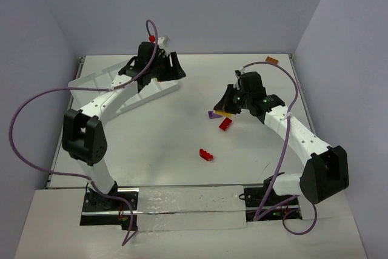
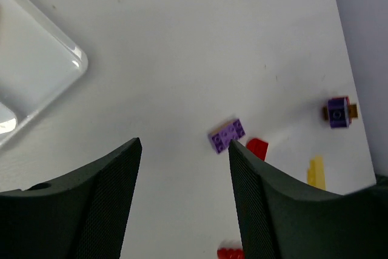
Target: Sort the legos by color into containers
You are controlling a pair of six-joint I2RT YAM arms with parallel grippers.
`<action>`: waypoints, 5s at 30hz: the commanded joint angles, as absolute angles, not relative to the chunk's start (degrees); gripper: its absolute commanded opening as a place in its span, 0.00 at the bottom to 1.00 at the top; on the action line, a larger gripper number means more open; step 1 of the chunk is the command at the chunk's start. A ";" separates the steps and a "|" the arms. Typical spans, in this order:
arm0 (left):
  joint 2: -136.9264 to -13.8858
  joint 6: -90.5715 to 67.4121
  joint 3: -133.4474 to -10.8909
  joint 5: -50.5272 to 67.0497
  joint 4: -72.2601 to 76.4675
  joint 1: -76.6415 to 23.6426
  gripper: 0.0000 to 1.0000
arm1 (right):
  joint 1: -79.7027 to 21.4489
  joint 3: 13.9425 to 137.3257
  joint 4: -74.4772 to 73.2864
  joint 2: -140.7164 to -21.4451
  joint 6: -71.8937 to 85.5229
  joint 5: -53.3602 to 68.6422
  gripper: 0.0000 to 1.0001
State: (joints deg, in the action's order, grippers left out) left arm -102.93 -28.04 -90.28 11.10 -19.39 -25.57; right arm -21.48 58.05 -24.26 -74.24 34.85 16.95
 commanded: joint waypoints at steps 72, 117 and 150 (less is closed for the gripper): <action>-91.30 -25.67 -59.39 13.10 25.08 -37.71 0.13 | -17.05 57.52 16.10 -87.46 92.53 39.82 0.08; -135.36 -31.16 -124.55 -9.32 -32.34 -17.58 0.00 | -8.96 63.72 -33.75 -61.44 36.47 -0.26 0.75; -118.79 -27.21 -117.84 -2.86 -30.43 -16.95 0.70 | -9.04 67.33 -35.11 -64.92 34.91 -4.86 0.76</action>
State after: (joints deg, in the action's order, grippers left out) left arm -130.69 -29.07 -119.15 -4.99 -32.71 -16.72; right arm -9.08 63.26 -35.03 -63.47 36.33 -0.76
